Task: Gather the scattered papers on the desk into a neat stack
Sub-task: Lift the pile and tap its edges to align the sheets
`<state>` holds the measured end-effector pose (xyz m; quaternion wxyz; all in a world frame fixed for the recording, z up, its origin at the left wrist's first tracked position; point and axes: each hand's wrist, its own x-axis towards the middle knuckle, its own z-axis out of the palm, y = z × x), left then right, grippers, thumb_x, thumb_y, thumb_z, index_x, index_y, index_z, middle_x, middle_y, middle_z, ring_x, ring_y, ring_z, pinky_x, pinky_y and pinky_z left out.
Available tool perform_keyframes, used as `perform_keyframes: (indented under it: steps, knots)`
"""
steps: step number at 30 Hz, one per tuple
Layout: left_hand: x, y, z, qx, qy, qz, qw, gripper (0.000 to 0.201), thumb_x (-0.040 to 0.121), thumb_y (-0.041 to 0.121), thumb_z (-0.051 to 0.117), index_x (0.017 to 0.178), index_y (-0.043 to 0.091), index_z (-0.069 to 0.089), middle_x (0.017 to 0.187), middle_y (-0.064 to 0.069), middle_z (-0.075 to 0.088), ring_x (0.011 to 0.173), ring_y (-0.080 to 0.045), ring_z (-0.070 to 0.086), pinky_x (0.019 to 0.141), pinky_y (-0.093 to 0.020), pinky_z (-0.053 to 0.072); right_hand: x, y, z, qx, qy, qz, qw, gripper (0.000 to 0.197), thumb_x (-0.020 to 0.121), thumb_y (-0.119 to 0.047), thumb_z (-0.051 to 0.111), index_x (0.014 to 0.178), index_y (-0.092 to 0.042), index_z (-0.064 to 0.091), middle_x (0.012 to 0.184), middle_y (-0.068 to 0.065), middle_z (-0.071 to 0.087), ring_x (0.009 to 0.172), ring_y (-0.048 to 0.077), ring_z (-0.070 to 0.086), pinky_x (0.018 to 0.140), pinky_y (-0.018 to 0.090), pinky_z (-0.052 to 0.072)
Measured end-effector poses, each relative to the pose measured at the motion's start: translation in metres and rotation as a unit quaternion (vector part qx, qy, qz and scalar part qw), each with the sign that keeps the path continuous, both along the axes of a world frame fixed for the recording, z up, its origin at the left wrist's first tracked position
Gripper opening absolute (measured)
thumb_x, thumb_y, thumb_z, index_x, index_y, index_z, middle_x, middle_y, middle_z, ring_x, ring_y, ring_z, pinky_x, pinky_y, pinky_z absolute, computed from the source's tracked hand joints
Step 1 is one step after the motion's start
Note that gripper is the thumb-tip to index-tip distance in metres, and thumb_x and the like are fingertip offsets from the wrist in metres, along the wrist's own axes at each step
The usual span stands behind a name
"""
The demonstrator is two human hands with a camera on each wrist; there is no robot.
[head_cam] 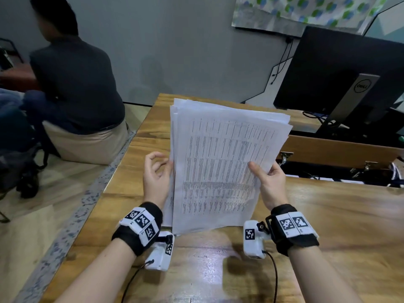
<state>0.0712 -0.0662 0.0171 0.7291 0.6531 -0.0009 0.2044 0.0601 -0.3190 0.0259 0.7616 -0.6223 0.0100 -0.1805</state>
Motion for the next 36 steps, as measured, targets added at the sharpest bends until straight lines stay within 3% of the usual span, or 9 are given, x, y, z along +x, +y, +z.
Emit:
perform_keyframes:
  steps: [4, 11, 15, 19, 22, 25, 29, 33, 36]
  knots:
    - [-0.006, -0.002, -0.005, 0.022, -0.010, -0.011, 1.000, 0.025, 0.089, 0.006, 0.057, 0.088, 0.031, 0.050, 0.091, 0.011, 0.058, 0.078, 0.017, 0.058, 0.070, -0.004, 0.047, -0.001, -0.004, -0.001, 0.002, 0.001, 0.011, 1.000, 0.075, 0.039, -0.051, 0.089, 0.102, -0.017, 0.065, 0.098, -0.004, 0.075, 0.096, 0.014, 0.070, 0.084, 0.027, 0.057]
    - [-0.008, -0.002, 0.004, 0.011, -0.003, -0.005, 1.000, 0.026, 0.086, -0.003, 0.057, 0.077, 0.021, 0.057, 0.081, 0.008, 0.061, 0.067, 0.014, 0.061, 0.063, -0.004, 0.048, -0.005, -0.003, 0.001, 0.010, 0.000, 0.012, 1.000, 0.077, 0.036, -0.052, 0.089, 0.101, -0.017, 0.065, 0.094, -0.007, 0.076, 0.092, 0.009, 0.071, 0.083, 0.025, 0.057]
    - [-0.009, -0.005, 0.005, -0.010, -0.004, -0.002, 1.000, 0.024, 0.094, 0.008, 0.047, 0.077, 0.024, 0.049, 0.078, 0.004, 0.054, 0.069, 0.006, 0.054, 0.069, -0.010, 0.045, -0.005, -0.001, 0.003, 0.006, 0.003, 0.007, 1.000, 0.079, 0.035, -0.053, 0.089, 0.101, -0.018, 0.065, 0.093, -0.006, 0.076, 0.092, 0.011, 0.071, 0.081, 0.026, 0.058]
    - [-0.012, -0.009, -0.012, -0.018, 0.064, -0.049, 0.997, 0.023, 0.099, 0.021, 0.034, 0.080, 0.029, 0.044, 0.087, -0.008, 0.052, 0.085, -0.022, 0.050, 0.083, -0.041, 0.044, -0.007, -0.002, 0.002, 0.005, 0.008, -0.001, 1.000, 0.078, 0.033, -0.053, 0.089, 0.099, -0.019, 0.065, 0.093, -0.005, 0.076, 0.093, 0.013, 0.070, 0.084, 0.028, 0.057]
    - [-0.016, -0.008, -0.023, 0.003, 0.142, -0.088, 0.986, 0.020, 0.100, 0.023, 0.031, 0.083, 0.029, 0.041, 0.101, -0.015, 0.053, 0.096, -0.027, 0.051, 0.097, -0.054, 0.042, -0.007, -0.003, 0.002, 0.005, 0.010, -0.003, 1.000, 0.081, 0.032, -0.052, 0.089, 0.100, -0.017, 0.065, 0.092, -0.006, 0.076, 0.092, 0.010, 0.070, 0.081, 0.024, 0.057]
    - [-0.018, -0.007, -0.012, -0.029, 0.140, -0.107, 0.984, 0.017, 0.099, 0.019, 0.035, 0.084, 0.020, 0.043, 0.092, -0.010, 0.055, 0.093, -0.024, 0.051, 0.084, -0.041, 0.046, -0.007, -0.003, 0.004, -0.002, 0.010, -0.006, 1.000, 0.080, 0.032, -0.053, 0.089, 0.099, -0.016, 0.065, 0.090, -0.006, 0.076, 0.090, 0.008, 0.071, 0.077, 0.021, 0.057]
    - [-0.019, -0.010, 0.011, -0.062, 0.069, -0.142, 0.985, 0.019, 0.086, 0.038, 0.040, 0.090, 0.020, 0.047, 0.088, -0.002, 0.060, 0.078, -0.008, 0.062, 0.073, -0.029, 0.054, -0.008, 0.001, 0.005, -0.002, 0.010, -0.007, 1.000, 0.076, 0.033, -0.053, 0.088, 0.095, -0.015, 0.066, 0.092, -0.003, 0.074, 0.089, 0.010, 0.071, 0.077, 0.023, 0.058]
    - [-0.018, -0.018, 0.032, -0.047, 0.018, -0.154, 0.987, 0.062, 0.075, 0.072, 0.047, 0.118, 0.028, 0.049, 0.123, -0.004, 0.061, 0.114, -0.012, 0.060, 0.095, -0.035, 0.051, -0.008, 0.004, 0.011, 0.007, 0.005, -0.020, 1.000, 0.076, 0.034, -0.051, 0.089, 0.096, -0.013, 0.065, 0.089, -0.005, 0.076, 0.088, 0.010, 0.071, 0.077, 0.024, 0.058]
    - [-0.016, -0.026, 0.051, -0.037, -0.015, -0.156, 0.987, 0.053, 0.077, 0.054, 0.051, 0.123, 0.028, 0.046, 0.116, 0.008, 0.063, 0.104, 0.001, 0.063, 0.085, -0.018, 0.053, -0.005, 0.007, 0.020, 0.029, -0.007, -0.022, 0.999, 0.074, 0.037, -0.047, 0.090, 0.097, -0.012, 0.065, 0.089, -0.005, 0.076, 0.088, 0.011, 0.071, 0.075, 0.026, 0.059]
